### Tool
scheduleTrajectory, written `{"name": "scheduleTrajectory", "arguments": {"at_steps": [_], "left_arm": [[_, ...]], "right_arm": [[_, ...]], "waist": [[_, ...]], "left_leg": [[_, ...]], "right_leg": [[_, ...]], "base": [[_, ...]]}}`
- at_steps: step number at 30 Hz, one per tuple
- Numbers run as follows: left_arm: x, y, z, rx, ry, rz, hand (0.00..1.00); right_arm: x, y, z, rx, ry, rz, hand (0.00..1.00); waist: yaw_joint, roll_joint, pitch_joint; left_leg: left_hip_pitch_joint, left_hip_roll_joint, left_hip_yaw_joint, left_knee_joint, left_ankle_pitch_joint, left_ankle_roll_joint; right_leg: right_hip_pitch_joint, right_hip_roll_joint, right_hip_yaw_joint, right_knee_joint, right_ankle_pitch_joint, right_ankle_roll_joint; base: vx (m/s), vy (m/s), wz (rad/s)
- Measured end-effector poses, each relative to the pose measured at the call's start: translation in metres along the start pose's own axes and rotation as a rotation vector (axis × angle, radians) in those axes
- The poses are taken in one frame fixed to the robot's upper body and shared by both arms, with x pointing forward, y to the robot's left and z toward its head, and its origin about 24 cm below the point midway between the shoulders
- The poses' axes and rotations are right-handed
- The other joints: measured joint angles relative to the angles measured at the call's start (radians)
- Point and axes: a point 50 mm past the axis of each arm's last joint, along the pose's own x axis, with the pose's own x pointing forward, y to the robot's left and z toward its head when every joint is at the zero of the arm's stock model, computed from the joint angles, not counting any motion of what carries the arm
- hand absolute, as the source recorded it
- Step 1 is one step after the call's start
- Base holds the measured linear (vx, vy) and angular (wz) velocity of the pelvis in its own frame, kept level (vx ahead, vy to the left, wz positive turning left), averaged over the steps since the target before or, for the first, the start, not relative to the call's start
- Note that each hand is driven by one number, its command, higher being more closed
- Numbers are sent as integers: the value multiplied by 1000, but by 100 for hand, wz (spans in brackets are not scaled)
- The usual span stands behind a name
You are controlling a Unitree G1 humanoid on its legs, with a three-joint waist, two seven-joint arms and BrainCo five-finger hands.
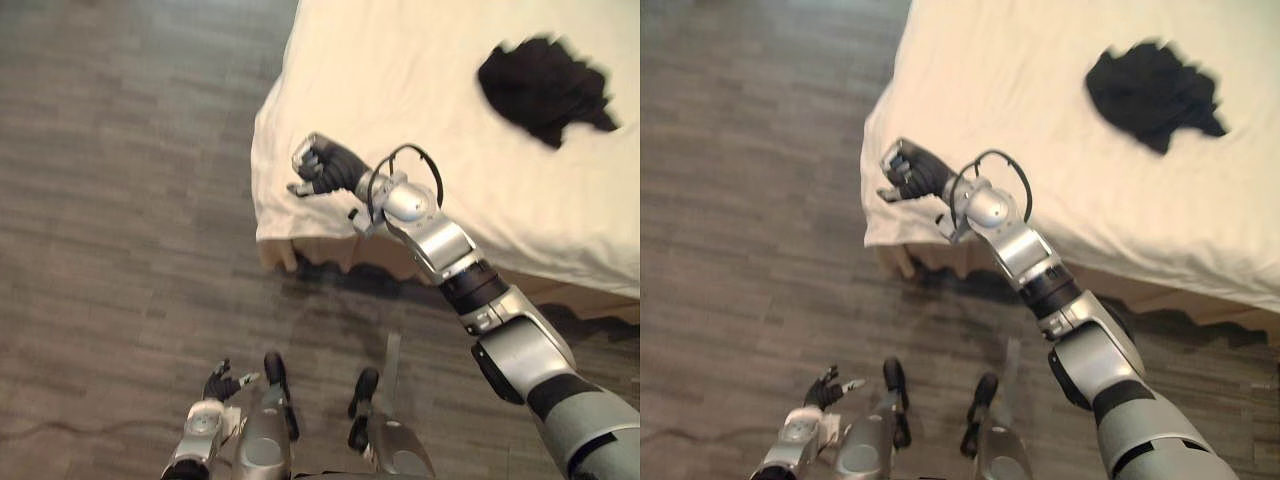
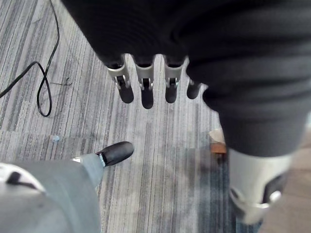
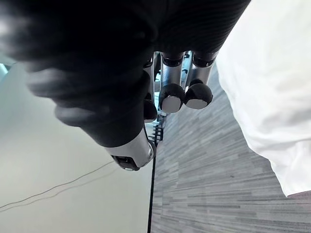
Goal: Tidy the bed and pick cloth on bed and put in laundry
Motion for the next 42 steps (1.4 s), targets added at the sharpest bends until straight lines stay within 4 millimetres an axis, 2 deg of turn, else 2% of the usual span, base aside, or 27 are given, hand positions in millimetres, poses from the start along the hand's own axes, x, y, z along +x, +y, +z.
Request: {"name": "scheduleTrajectory", "arguments": {"at_steps": [2, 3, 4, 5, 6, 7, 8, 10, 12, 15, 18, 21, 22, 24, 25, 27, 28, 29, 31, 32, 33, 34, 36, 37, 39, 42], "left_arm": [[1, -20, 7, -20, -21, -59, 0], [1, -24, 9, -19, -26, -72, 0], [2, -33, 13, -16, -36, -104, 0], [3, -42, 19, -2, -51, -132, 0], [5, -54, 29, -7, -76, -166, 0], [5, -57, 31, -8, -79, -175, 0], [4, -63, 34, -1, -89, -191, 0], [4, -70, 35, 7, -92, -212, 0], [1, -84, 35, 23, -86, -260, 0], [-1, -91, 34, 16, -80, -272, 0], [-2, -93, 31, -10, -65, -269, 0], [0, -84, 33, -72, -80, -225, 0], [1, -78, 31, -106, -75, -200, 0], [0, -67, 24, -153, -62, -162, 0], [1, -56, 21, -174, -58, -127, 0], [2, -47, 19, -164, -56, -102, 0], [3, -38, 19, -142, -58, -88, 0], [5, -29, 21, -114, -61, -75, 0], [6, -20, 19, -96, -48, -52, 0], [6, -13, 10, -77, -5, -35, 0], [5, -8, 3, -49, 24, -30, 0], [5, -7, 0, -38, 38, -31, 0], [2, -7, -13, -8, 91, -40, 0], [1, -7, -17, 0, 107, -42, 0], [-10, -8, -42, 29, 184, -49, 0], [-23, -5, -65, 57, 255, -53, 0]], "right_arm": [[0, -15, -4, -20, 52, -61, 100], [0, -19, -5, -24, 63, -75, 100], [-3, -28, -10, -33, 99, -109, 100], [-5, -37, -15, -39, 139, -142, 100], [-10, -52, -27, -42, 207, -195, 100], [-12, -56, -30, -45, 225, -209, 100], [-18, -66, -42, -42, 282, -245, 100], [-27, -77, -59, -13, 367, -300, 100], [-53, -105, -83, 26, 483, -414, 100], [-76, -127, -95, 58, 529, -496, 100], [-87, -136, -100, 126, 532, -527, 100], [-100, -135, -113, 210, 530, -510, 100], [-109, -129, -123, 236, 540, -475, 100], [-115, -111, -137, 268, 544, -396, 100], [-111, -89, -138, 274, 477, -292, 100], [-100, -73, -130, 281, 398, -223, 100], [-87, -55, -114, 285, 283, -144, 100], [-78, -31, -91, 280, 137, -44, 100], [-74, -2, -69, 286, 14, 80, 100], [-76, 30, -53, 294, -68, 223, 100], [-78, 58, -41, 306, -109, 368, 100], [-80, 71, -35, 325, -130, 435, 100], [-85, 102, -24, 408, -169, 611, 100], [-86, 106, -22, 427, -176, 648, 100], [-86, 108, -23, 493, -157, 683, 100], [-85, 106, -24, 531, -153, 671, 100]], "waist": [[7, 49, 25], [8, 60, 30], [14, 83, 39], [24, 104, 43], [50, 135, 52], [55, 142, 54], [66, 156, 45], [93, 160, 42], [126, 182, 28], [148, 203, 13], [150, 236, -10], [143, 238, -12], [136, 237, -11], [100, 234, -9], [58, 222, -1], [29, 203, 12], [-6, 177, 26], [-35, 140, 31], [-55, 99, 25], [-69, 56, -3], [-77, 23, -27], [-80, 10, -40], [-91, -36, -99], [-91, -48, -118], [-90, -67, -171], [-89, -62, -205]], "left_leg": [[-54, -15, -21, 0, 9, 12], [-66, -18, -23, 0, 11, 16], [-97, -24, -32, 2, 16, 22], [-127, -28, -41, 3, 23, 28], [-159, -31, -50, 5, 30, 33], [-166, -31, -53, 6, 31, 34], [-201, -33, -66, 18, 32, 34], [-238, -34, -89, 31, 33, 33], [-283, -37, -122, 38, 38, 29], [-296, -46, -132, 38, 39, 28], [-296, -62, -130, 33, 38, 28], [-261, -66, -109, 12, 39, 29], [-223, -68, -96, -1, 40, 29], [-148, -73, -77, -18, 35, 29], [-82, -73, -61, -18, 17, 24], [-43, -69, -48, -18, 10, 23], [-6, -60, -36, -18, 1, 19], [22, -46, -16, -18, -5, 11], [51, -31, 10, -18, -11, 3], [84, -18, 27, -18, -21, -11], [114, -7, 37, -19, -30, -22], [127, -1, 40, -19, -33, -26], [156, 18, 39, -19, -37, -32], [163, 20, 39, -19, -37, -33], [196, 34, 36, -19, -43, -44], [208, 35, 32, -19, -45, -47]], "right_leg": [[-44, -15, -18, 1, 10, 6], [-52, -18, -22, 0, 12, 8], [-77, -23, -29, 0, 18, 9], [-101, -26, -37, -3, 24, 11], [-126, -29, -46, -3, 29, 12], [-131, -30, -48, -3, 30, 12], [-156, -32, -56, -4, 33, 13], [-188, -36, -59, -6, 39, 11], [-220, -43, -72, -8, 45, 15], [-231, -54, -79, -8, 49, 21], [-234, -76, -78, -3, 49, 33], [-217, -84, -74, 0, 52, 40], [-193, -87, -68, 1, 52, 43], [-137, -90, -48, 3, 47, 49], [-81, -87, -30, -1, 40, 51], [-49, -80, -13, -7, 39, 51], [-20, -69, 7, -15, 40, 50], [-3, -54, 25, -21, 40, 45], [16, -38, 46, -26, 38, 39], [40, -26, 63, -38, 34, 31], [64, -14, 75, -43, 27, 22], [75, -7, 78, -43, 24, 19], [105, 12, 76, -44, 9, 7], [113, 17, 74, -45, 7, 4], [153, 30, 70, -54, -1, 3], [167, 31, 66, -54, -5, 3]], "base": [[4, 71, 25], [-3, 65, 25], [-4, 47, 22], [-10, 67, 27], [-12, 42, 20], [-21, 31, 20], [-22, 17, 11], [-19, 16, 8], [-13, 31, 17], [2, 60, 11], [6, 114, 3], [18, 87, -12], [50, 69, -23], [84, 49, -33], [95, 1, -36], [87, -35, -41], [93, -74, -55], [100, -96, -62], [84, -90, -47], [100, -100, -48], [101, -98, -46], [92, -95, -26], [82, -90, -5], [85, -84, 5], [65, -63, 4], [30, -15, 3]]}}
